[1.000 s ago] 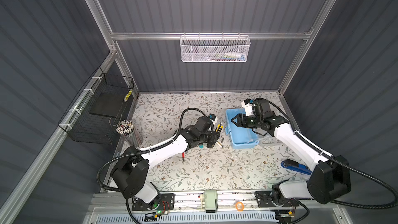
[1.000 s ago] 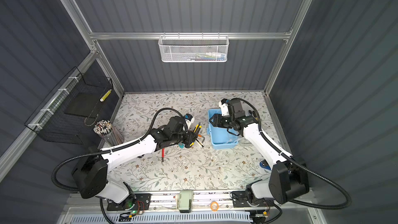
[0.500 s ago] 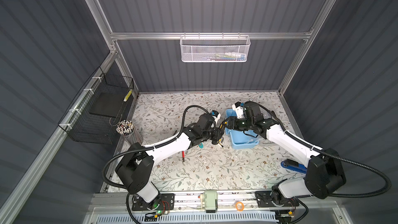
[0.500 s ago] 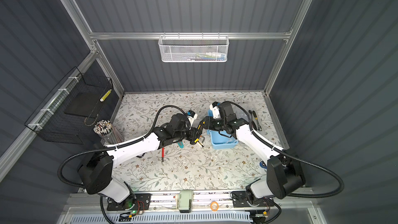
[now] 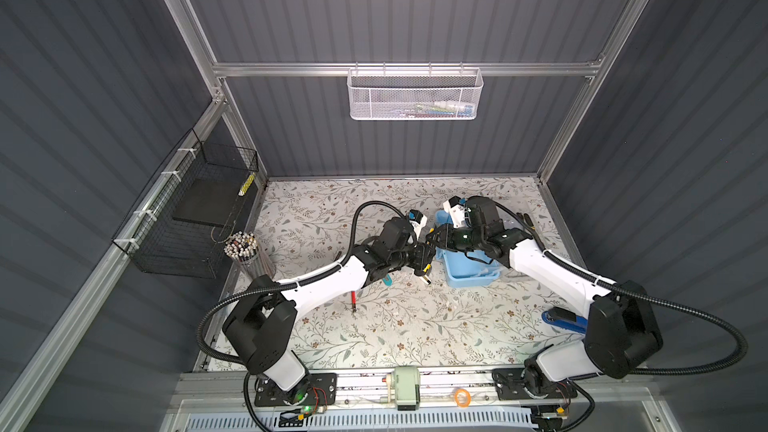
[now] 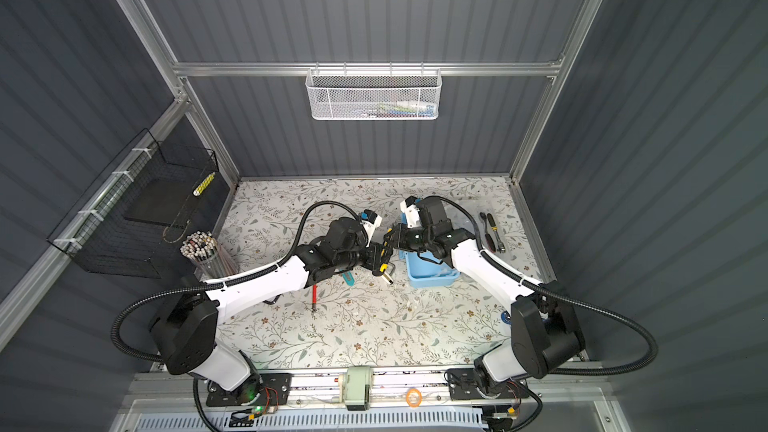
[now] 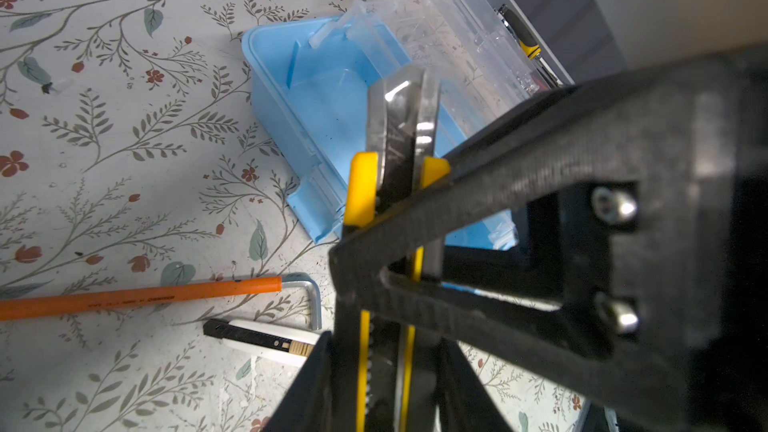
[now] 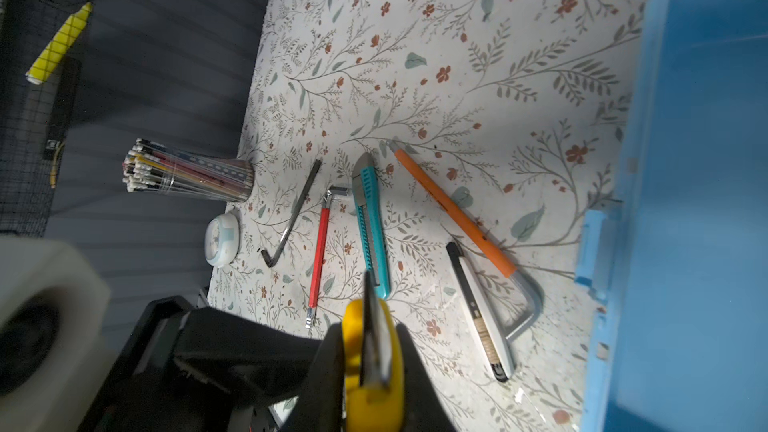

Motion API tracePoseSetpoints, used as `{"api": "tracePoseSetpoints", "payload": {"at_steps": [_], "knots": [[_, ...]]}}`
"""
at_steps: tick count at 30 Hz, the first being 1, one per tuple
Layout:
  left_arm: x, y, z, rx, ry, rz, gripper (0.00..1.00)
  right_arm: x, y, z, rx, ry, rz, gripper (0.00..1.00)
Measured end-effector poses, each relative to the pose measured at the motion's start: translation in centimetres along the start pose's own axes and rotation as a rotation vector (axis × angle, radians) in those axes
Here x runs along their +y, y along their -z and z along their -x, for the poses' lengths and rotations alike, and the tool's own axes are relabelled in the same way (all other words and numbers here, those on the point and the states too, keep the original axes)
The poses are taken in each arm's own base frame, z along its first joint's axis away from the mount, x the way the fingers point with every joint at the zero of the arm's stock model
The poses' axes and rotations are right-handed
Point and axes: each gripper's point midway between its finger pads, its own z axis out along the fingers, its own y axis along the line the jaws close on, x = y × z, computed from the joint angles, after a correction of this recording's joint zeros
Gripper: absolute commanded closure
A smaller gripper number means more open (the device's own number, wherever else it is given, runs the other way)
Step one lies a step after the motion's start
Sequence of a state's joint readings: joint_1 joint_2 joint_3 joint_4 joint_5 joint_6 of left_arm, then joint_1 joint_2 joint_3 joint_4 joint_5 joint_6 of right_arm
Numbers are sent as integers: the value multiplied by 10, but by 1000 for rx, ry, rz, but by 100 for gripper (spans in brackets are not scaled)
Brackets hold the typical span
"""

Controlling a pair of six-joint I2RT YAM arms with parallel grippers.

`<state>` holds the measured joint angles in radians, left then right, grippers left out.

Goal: Pack the tool kit
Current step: 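Lift the yellow-black knife with the left gripper while the right gripper closes on it, then carry the yellow-black knife over the tray with the right gripper while left releases and withdraws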

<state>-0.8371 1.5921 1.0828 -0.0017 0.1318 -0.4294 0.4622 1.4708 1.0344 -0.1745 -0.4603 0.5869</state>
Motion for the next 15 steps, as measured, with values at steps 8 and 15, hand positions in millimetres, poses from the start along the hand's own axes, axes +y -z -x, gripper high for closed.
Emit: {"api": "tracePoseSetpoints", "payload": {"at_steps": [8,15], "knots": [[6,3,4,-20,13,34,18,-9,7,-4,25,13,-65,94],[24,29,12,-75,29,100,8,-5,53,31,-52,88,-156,93]]}}
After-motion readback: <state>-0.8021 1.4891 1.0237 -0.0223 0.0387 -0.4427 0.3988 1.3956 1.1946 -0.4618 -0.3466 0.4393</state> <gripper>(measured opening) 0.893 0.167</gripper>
